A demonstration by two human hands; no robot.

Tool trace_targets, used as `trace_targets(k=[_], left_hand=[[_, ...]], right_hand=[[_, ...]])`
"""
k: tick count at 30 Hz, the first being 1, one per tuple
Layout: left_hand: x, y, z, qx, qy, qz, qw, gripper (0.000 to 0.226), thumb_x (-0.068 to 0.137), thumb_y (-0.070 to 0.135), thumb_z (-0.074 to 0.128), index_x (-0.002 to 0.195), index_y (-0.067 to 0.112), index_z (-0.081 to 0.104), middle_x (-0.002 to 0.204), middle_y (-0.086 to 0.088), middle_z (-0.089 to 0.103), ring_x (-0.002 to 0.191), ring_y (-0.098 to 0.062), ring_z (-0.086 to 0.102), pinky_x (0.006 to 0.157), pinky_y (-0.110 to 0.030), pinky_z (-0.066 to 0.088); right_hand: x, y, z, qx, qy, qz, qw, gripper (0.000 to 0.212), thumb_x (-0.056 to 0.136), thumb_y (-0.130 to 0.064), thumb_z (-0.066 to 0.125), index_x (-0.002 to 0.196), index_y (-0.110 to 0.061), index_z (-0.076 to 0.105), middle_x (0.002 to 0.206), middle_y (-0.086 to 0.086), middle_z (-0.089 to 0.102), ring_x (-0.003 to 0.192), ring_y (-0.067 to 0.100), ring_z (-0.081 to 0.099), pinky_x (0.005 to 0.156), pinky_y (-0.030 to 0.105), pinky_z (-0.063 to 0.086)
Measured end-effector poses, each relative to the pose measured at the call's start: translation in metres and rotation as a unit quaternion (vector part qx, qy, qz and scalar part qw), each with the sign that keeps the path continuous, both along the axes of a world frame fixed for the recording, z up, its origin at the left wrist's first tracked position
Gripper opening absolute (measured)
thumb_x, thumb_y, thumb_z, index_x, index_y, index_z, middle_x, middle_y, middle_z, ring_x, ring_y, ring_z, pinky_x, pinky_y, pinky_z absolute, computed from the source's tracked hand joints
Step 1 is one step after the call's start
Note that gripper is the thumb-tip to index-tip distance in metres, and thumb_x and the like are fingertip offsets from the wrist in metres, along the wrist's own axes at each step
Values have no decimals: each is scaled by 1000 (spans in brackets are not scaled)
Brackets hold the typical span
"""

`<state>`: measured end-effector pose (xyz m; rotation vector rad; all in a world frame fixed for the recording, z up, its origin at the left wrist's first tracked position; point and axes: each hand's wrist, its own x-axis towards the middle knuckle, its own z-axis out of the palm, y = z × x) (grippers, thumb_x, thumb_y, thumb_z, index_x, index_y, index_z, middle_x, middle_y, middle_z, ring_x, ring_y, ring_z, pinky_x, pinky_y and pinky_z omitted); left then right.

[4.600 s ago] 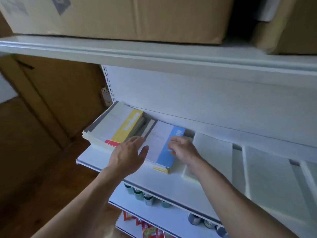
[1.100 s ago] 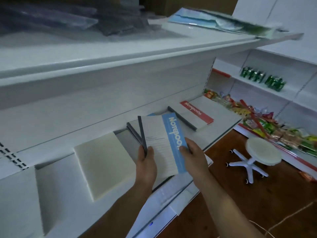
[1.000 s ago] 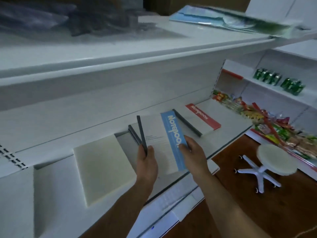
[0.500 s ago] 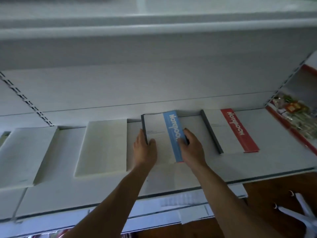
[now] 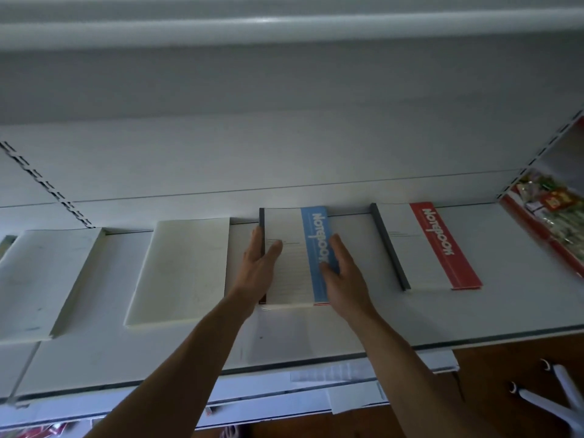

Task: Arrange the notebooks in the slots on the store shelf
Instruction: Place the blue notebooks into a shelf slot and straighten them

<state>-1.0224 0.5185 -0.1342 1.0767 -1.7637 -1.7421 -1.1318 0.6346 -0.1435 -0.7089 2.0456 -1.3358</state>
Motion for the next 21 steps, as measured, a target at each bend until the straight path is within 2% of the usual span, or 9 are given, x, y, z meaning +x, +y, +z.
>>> trace_targets(k=[2,4,6,9,12,15,17,19,21], left_hand=[[3,7,2,57,35,38,997,28,101,32,46,127,38,42,108,4,61,100,-19,63,78,-32,54],[7,9,0,111,62,56,990,39,99,37,47,137,37,37,118,3,60,102,-15,63,82,-33,53],[9,6,-6,120,62,47,990,56,95,47,52,143,24,38,133,-12,55,113,-27,61,94,-49,52],[10,4,-7,129,70,32,989,59,94,51,51,144,24,37,137,-14,53,118,-32,58,98,-57,48],[8,7,-6,129,91,56,986,43,99,40,45,141,38,34,125,2,57,109,-17,60,89,-39,52],[5,10,0,97,63,48,992,44,98,39,46,140,42,31,130,4,54,111,-13,57,96,-37,49],[5,14,8,58,33,44,997,44,100,38,45,140,40,29,129,7,53,101,-5,56,85,-23,47],[9,18,14,13,-6,43,999,57,99,38,47,150,31,21,146,2,40,116,-8,49,92,-22,38],[22,22,20,-78,-67,36,994,62,97,40,49,152,28,21,155,2,29,133,-9,34,99,-25,31]], right_hand=[[-2,1,-1,-20,-23,-16,999,56,100,-17,47,151,-24,23,135,-14,38,111,1,44,68,-5,35],[-2,1,-2,-36,-45,-31,998,58,100,-19,49,151,-27,23,144,-11,40,118,6,48,82,5,39],[0,0,-5,-39,-55,-36,997,58,100,-21,49,151,-28,22,146,-10,39,122,6,46,87,12,39],[3,-3,-5,-32,-40,-28,998,58,100,-20,48,151,-27,21,141,-12,39,118,1,43,74,-3,36],[3,-2,-5,-24,-38,-22,999,57,100,-19,47,151,-27,22,131,-14,40,110,0,45,66,-5,37],[0,0,2,-19,-22,-23,999,53,100,-20,47,149,-25,28,132,-15,42,108,1,45,67,-5,35],[-2,3,8,-12,-3,-13,1000,49,100,-22,47,147,-24,34,127,-15,44,104,2,47,61,-5,35],[-7,4,12,4,46,-4,999,39,99,-23,48,138,-23,46,125,-10,53,96,4,51,58,0,36],[-11,4,17,23,129,-4,991,31,98,-22,50,128,-18,54,120,-2,58,93,7,53,66,11,39]])
